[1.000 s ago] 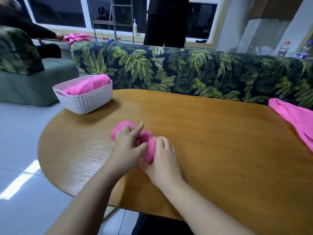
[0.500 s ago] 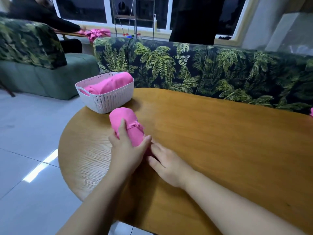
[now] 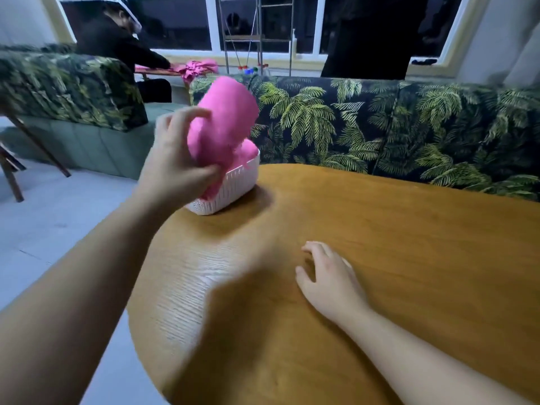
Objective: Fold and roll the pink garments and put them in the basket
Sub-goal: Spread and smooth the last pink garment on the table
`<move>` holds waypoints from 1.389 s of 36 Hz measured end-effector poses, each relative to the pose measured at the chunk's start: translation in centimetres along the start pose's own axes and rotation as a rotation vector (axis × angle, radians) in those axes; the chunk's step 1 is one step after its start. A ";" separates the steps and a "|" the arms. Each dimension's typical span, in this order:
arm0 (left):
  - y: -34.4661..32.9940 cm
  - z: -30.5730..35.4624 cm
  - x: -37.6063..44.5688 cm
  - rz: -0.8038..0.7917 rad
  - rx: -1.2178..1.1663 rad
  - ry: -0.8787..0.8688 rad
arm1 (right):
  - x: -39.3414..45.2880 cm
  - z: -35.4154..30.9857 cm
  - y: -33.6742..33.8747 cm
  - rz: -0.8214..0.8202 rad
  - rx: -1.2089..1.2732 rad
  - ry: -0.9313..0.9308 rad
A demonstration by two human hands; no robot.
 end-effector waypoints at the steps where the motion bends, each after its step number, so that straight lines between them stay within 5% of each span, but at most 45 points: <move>1: 0.5 -0.6 1.8 -0.003 0.081 -0.007 | 0.1 0.0 0.1 0.007 -0.006 -0.005; 7: -0.6 -6.9 9.4 -0.197 0.436 0.031 | 0.9 -0.4 -0.4 0.012 -0.097 0.002; 17: -6.0 -17.3 9.1 -0.523 0.615 0.239 | 1.4 -0.1 -1.0 -0.018 -0.084 0.011; 26: -6.3 -14.9 7.2 -0.458 0.697 0.157 | 1.0 -0.1 -0.3 -0.019 -0.001 0.020; 38: -13.1 -0.1 -4.2 -0.311 0.314 0.037 | 0.7 5.4 1.4 0.042 0.758 -0.303; 43: -19.1 8.3 -9.9 -0.380 0.047 0.058 | -2.4 8.2 2.4 -0.074 0.853 -0.294; 50: -25.4 20.6 -14.9 -0.455 -0.183 0.005 | -9.6 18.5 7.3 0.068 0.816 -0.350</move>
Point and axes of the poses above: each hand's wrist, its own x-axis towards the middle knuckle, its own y-axis out of the back of the hand, z = x × y, the point moved 9 cm from there along x, towards the middle knuckle, and after that the axes turned 15 degrees about -y, right-handed, at the moved point
